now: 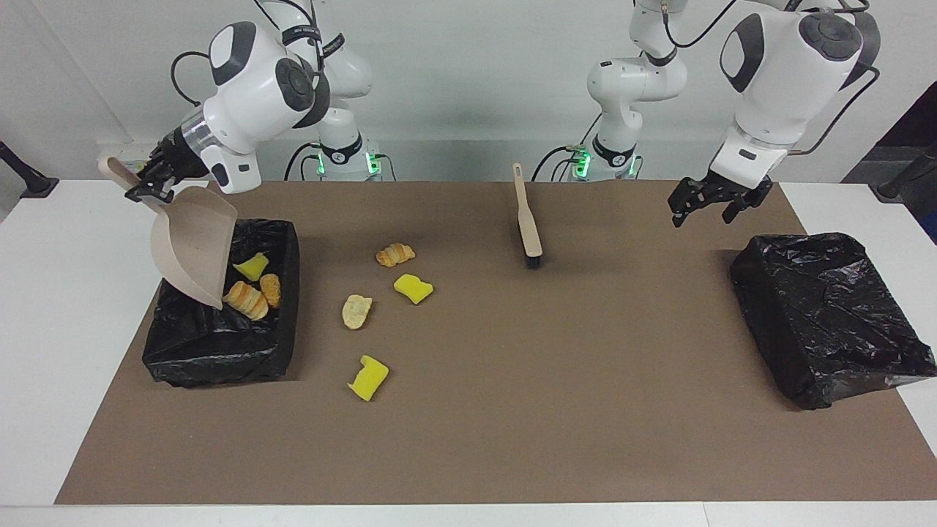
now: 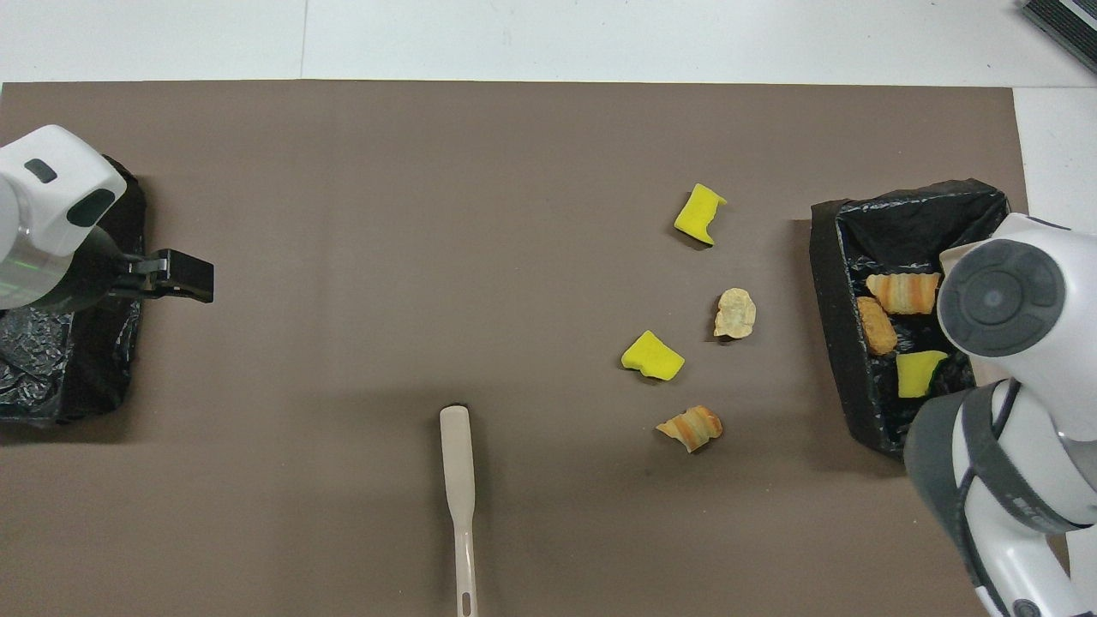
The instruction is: Sweep and dump trash in bin
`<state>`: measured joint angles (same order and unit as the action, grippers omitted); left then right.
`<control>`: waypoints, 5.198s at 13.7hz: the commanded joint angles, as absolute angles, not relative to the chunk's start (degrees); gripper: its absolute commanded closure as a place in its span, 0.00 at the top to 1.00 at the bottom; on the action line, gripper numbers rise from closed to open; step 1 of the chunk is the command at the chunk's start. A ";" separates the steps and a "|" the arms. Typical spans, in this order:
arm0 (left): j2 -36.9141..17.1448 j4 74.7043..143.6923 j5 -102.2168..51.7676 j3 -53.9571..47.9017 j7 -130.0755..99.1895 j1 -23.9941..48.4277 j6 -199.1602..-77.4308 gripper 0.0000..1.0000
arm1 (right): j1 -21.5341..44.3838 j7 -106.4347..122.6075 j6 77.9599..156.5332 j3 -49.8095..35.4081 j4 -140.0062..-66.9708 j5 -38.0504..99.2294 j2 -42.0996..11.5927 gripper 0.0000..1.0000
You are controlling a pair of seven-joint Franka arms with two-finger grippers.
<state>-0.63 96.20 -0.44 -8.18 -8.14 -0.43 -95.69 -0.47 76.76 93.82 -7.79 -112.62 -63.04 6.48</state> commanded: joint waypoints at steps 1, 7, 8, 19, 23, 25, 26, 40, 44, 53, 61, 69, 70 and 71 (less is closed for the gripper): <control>-3.25 92.99 0.44 -8.53 -7.03 -0.61 -93.51 1.00 | 2.19 74.53 86.86 -8.35 -107.69 -65.74 4.05 0.00; -3.25 92.99 0.44 -8.35 -6.94 -2.99 -93.52 1.00 | 4.91 59.48 81.40 -8.35 -96.70 -44.01 1.94 0.00; -3.25 92.99 0.44 -8.35 -6.86 -3.34 -93.52 1.00 | 6.40 54.02 81.21 -8.35 -95.37 -38.12 1.15 0.00; -2.20 92.37 0.44 -0.09 3.78 0.18 -97.21 1.00 | 23.38 -15.68 92.51 -10.11 -68.56 -10.94 -23.72 0.00; -2.20 92.29 0.44 0.44 3.78 -0.18 -96.77 1.00 | 30.04 -37.76 99.92 -9.93 -64.78 -7.56 -32.24 0.00; -2.20 92.37 0.44 0.44 3.78 0.00 -96.77 1.00 | 33.21 -42.78 102.20 -9.67 -64.78 -7.65 -35.14 0.00; -2.20 92.37 0.44 0.44 3.78 -0.09 -96.77 1.00 | 34.44 -44.89 104.22 -9.75 -64.95 -7.65 -36.81 0.00; -2.20 92.37 0.44 0.44 3.78 -0.18 -96.77 1.00 | 32.88 -41.84 109.51 -8.54 -67.15 -6.14 -39.03 1.00; -2.02 92.29 0.44 0.44 3.78 -0.18 -96.07 1.00 | 23.49 -39.03 109.60 -7.65 -72.57 -7.21 -28.60 1.00; 2.72 92.90 0.44 0.35 3.25 0.70 -93.77 1.00 | 3.97 -22.96 96.00 -7.82 -77.78 -6.94 -10.21 1.00; -3.23 106.43 0.35 -0.79 -0.17 15.80 -114.67 1.00 | -0.61 -11.78 79.99 -7.56 -78.83 -1.77 -2.38 1.00; -17.75 106.79 1.14 -0.62 -25.13 31.98 -130.78 1.00 | -0.26 -12.04 80.15 -7.56 -87.19 0.00 3.60 1.00; -17.93 107.40 1.14 -0.53 -25.92 33.21 -130.69 1.00 | -0.61 -12.04 80.24 -7.56 -86.93 0.00 3.34 1.00; -17.84 108.19 1.14 -0.53 -28.19 33.66 -130.61 0.99 | -0.70 -12.04 80.24 -7.56 -86.92 0.00 3.34 1.00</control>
<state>-18.24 106.76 -0.12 -1.68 -24.88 31.93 -129.78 0.49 -13.63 79.01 -7.25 -84.78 -1.30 1.93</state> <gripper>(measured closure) 0.000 0.000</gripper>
